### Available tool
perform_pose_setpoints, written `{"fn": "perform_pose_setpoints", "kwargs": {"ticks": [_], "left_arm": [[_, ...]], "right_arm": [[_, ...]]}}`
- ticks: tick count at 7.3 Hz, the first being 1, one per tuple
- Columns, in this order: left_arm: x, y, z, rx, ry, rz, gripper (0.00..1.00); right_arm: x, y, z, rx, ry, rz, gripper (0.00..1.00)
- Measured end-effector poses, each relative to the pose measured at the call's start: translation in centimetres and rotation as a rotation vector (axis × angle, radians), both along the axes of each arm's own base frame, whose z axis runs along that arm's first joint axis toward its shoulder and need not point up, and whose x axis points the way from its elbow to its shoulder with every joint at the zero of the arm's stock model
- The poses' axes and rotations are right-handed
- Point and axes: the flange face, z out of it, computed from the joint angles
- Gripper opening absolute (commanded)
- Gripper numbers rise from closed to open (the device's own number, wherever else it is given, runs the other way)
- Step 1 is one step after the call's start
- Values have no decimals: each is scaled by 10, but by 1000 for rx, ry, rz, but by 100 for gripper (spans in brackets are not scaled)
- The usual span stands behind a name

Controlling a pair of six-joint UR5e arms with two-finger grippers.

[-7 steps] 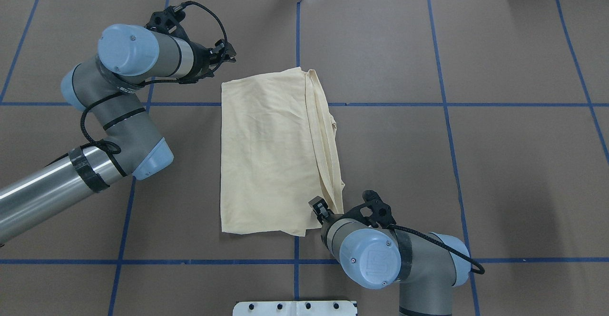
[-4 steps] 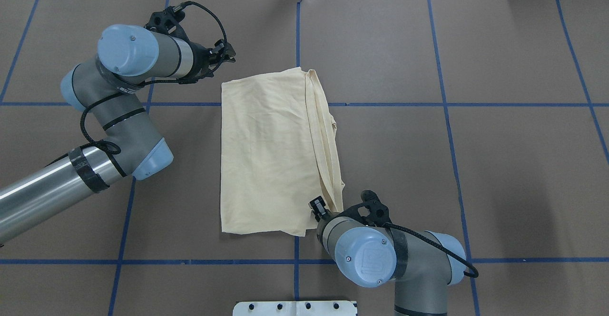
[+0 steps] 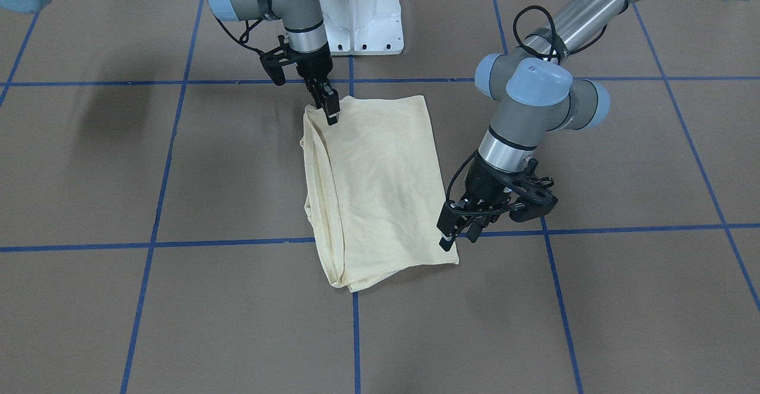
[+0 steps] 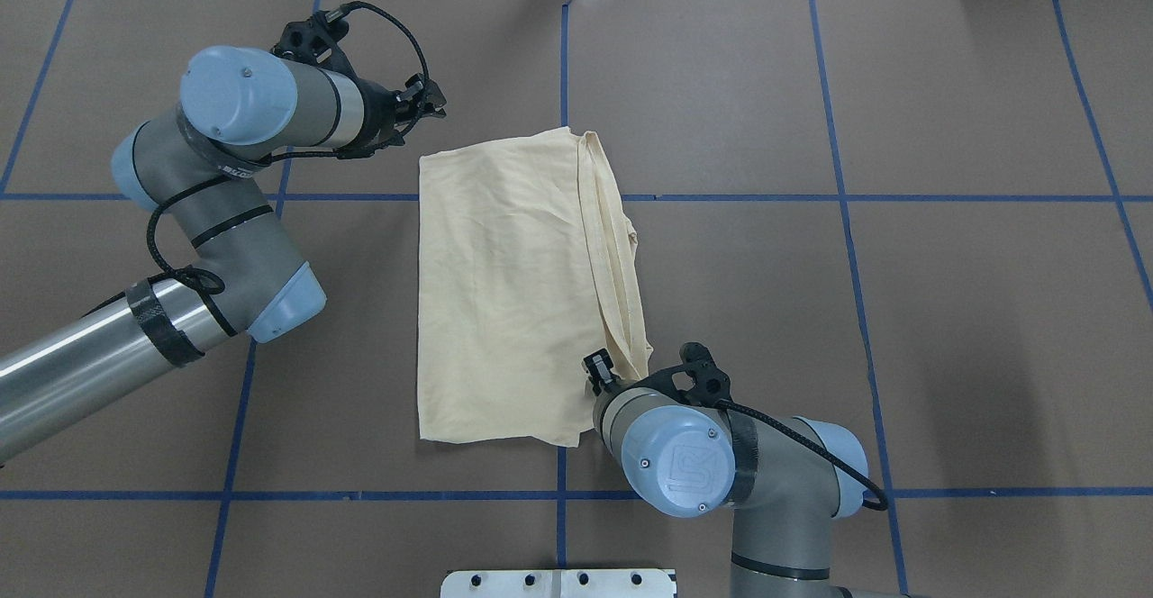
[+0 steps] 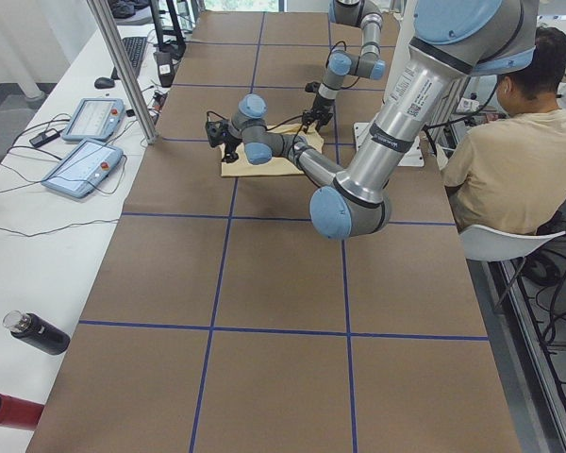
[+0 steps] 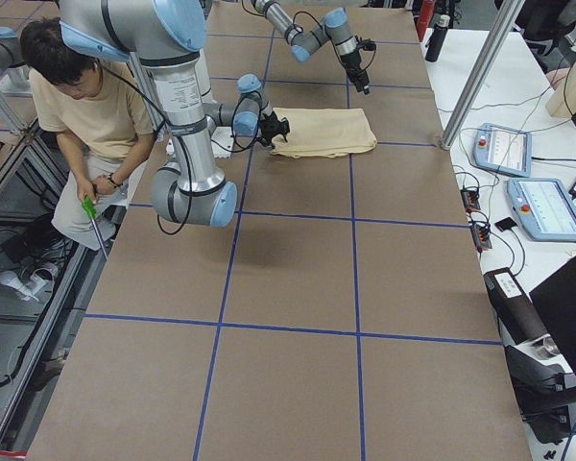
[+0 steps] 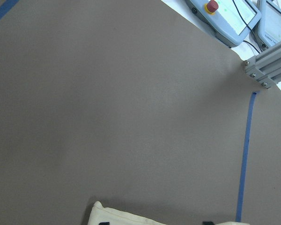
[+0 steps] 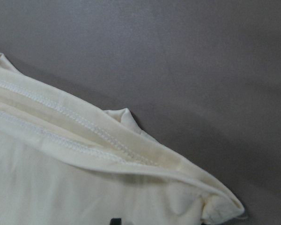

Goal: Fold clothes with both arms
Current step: 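Move the right gripper to the folded shirt's corner nearest the robot, then lower the left gripper to the near edge beside the right gripper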

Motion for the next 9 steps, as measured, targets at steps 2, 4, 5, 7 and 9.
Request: {"fn": "perform_pose_setpoints", "kwargs": {"ticks": [2,4,5,7,9], "left_arm": [[-1,1,-3,3,4,0,72],[-4,5,-5,8,10,3,72],[-12,19,-6,16,26,17,74],[-34,63,-11,-8,102,67,100],[-33,141,-19,-94,206,138,100]], "right_arm": [[-1,-5,-5,-2,7,7,0],[0,-6,-8,-1,7,1,0],[4,-5,-13,0,8,-3,0],[18,0,-25,-4,26,-11,0],[23,3,-25,-7,42,-18,0]]}}
